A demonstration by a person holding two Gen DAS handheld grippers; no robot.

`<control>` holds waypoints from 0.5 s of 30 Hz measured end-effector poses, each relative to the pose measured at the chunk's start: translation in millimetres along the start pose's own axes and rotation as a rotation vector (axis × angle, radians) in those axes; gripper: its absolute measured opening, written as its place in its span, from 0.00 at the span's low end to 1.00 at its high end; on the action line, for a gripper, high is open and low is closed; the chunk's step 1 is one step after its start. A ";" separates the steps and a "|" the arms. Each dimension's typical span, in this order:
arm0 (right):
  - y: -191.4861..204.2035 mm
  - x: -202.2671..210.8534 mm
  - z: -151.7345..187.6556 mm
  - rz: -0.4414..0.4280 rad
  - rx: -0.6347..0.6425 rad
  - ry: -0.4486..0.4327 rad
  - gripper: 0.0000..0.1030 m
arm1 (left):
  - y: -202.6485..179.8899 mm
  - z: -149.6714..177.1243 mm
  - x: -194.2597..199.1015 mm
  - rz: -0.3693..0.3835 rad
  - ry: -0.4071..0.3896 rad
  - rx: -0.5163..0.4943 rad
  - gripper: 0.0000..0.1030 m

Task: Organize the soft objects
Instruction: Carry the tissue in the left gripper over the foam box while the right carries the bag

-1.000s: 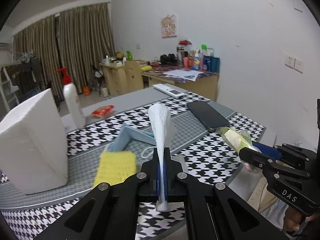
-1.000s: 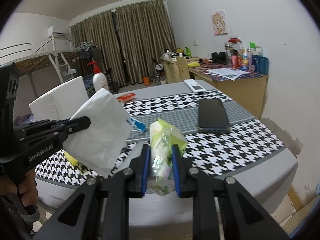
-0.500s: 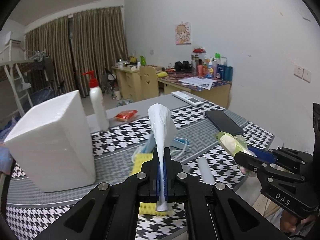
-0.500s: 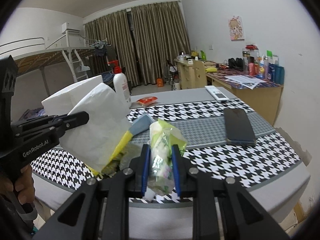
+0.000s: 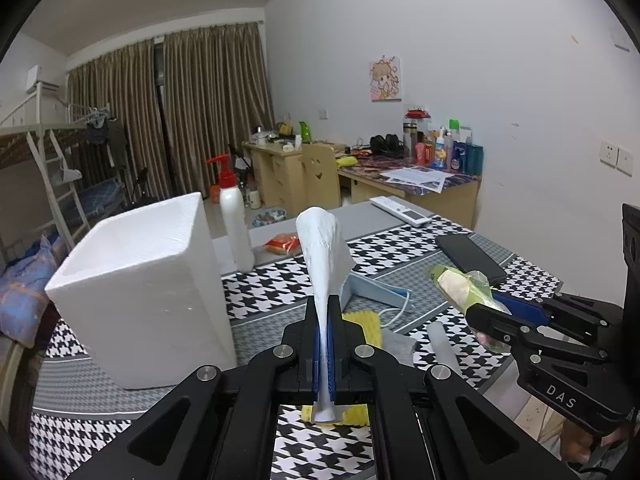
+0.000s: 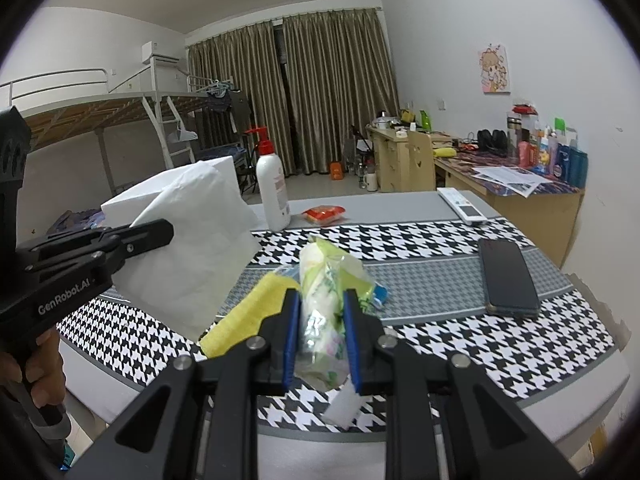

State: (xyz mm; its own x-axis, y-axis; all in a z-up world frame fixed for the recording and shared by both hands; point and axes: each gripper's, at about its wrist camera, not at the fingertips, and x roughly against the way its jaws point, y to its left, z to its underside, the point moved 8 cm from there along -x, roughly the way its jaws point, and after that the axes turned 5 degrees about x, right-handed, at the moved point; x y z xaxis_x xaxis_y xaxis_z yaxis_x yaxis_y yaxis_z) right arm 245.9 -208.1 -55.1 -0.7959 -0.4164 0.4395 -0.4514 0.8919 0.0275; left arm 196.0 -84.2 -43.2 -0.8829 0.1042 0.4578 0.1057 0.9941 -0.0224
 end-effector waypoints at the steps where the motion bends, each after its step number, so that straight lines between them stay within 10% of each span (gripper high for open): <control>1: 2.0 -0.4 -1.5 -0.002 0.003 -0.002 0.24 | 1.6 -0.4 1.2 0.001 -0.001 0.001 0.02; 15: 30.3 -6.9 -29.5 -0.028 0.046 -0.034 0.24 | 34.9 -14.4 13.3 -0.028 -0.029 0.030 0.03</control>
State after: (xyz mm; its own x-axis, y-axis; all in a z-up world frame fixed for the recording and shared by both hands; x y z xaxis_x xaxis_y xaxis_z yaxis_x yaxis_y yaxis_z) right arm 249.7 -173.0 -30.9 -0.7956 -0.4471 0.4088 -0.4909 0.8712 -0.0026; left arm 194.6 -48.5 -25.1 -0.8981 0.0762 0.4331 0.0667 0.9971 -0.0370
